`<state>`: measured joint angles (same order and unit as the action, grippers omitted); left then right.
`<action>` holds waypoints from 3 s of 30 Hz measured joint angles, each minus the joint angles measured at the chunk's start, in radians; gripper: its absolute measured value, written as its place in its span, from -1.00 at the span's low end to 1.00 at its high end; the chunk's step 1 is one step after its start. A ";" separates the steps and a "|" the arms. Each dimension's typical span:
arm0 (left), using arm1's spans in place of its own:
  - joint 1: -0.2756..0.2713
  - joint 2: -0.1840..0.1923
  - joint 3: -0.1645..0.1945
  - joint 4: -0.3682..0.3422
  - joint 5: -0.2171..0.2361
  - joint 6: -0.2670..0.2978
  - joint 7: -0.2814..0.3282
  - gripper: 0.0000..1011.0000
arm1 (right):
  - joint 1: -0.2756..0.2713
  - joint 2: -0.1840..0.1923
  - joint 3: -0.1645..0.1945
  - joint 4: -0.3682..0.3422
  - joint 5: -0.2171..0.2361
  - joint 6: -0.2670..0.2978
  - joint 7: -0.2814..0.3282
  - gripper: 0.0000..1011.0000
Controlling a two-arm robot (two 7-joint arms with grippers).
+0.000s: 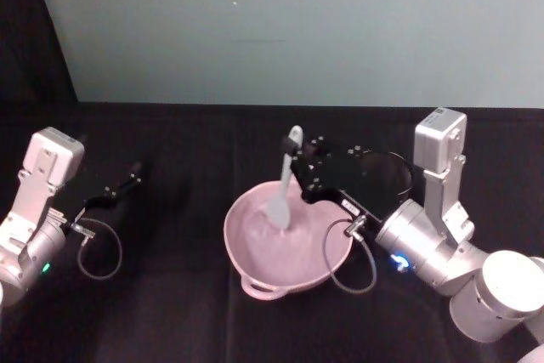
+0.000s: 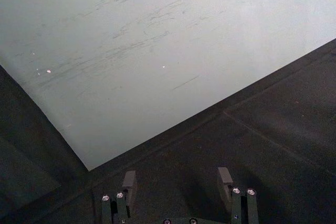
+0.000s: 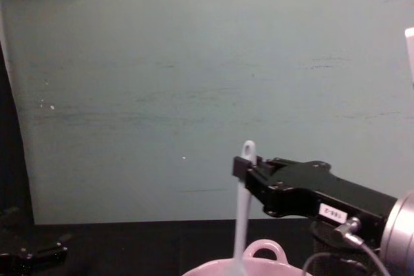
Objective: Use the one hand to pick up the spoon and stir the clear water in the bowl.
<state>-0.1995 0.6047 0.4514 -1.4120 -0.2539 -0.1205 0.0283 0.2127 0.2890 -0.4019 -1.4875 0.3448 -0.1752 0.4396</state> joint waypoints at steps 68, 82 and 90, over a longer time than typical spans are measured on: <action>0.000 0.000 0.000 0.000 0.000 0.000 0.000 0.99 | -0.006 0.044 0.031 -0.020 -0.069 -0.013 -0.044 -0.77; 0.000 0.000 0.000 0.000 0.000 0.000 0.000 0.99 | -0.053 0.095 0.018 -0.120 -0.190 0.000 -0.042 -0.77; 0.000 0.000 0.000 0.000 0.000 0.000 0.000 0.99 | -0.076 0.100 -0.057 -0.188 -0.249 0.005 -0.003 -0.77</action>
<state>-0.1995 0.6047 0.4514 -1.4120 -0.2539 -0.1205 0.0283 0.1366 0.3885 -0.4585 -1.6751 0.0956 -0.1706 0.4366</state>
